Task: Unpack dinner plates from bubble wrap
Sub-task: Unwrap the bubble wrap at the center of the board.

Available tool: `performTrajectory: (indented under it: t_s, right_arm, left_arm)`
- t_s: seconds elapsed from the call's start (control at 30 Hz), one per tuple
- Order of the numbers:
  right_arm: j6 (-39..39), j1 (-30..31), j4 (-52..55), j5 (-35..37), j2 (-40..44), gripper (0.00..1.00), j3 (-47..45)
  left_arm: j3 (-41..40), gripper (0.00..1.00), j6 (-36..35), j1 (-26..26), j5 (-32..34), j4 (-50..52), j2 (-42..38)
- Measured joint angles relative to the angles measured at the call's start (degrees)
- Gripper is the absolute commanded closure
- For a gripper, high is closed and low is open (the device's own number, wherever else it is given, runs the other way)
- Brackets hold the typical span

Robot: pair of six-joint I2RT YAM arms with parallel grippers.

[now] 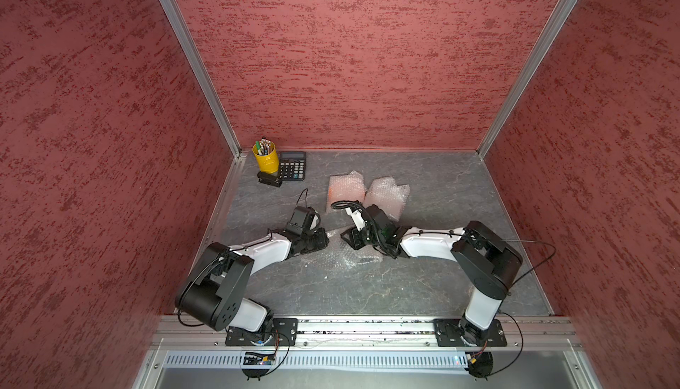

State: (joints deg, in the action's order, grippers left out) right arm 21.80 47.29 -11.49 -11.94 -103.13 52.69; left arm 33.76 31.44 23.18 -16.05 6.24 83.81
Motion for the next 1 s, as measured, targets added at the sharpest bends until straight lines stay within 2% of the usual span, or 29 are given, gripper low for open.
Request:
performTrajectory:
  t_s: [0.17, 0.27, 1.0]
  right_arm:
    - [-0.44, 0.17, 1.07, 1.57, 0.0, 0.87, 0.11]
    - [-0.42, 0.2, 1.09, 2.43, 0.0, 0.92, 0.09]
    - [0.57, -1.97, 0.59, 7.72, 8.92, 0.95, -5.77]
  left_arm:
    - [-0.04, 0.84, 0.02, 0.0, 0.02, -0.33, 0.61]
    - [-0.07, 0.84, 0.02, 0.02, 0.02, -0.48, 0.94]
    - [0.37, 0.86, -0.22, 2.12, 2.8, -1.55, 2.19]
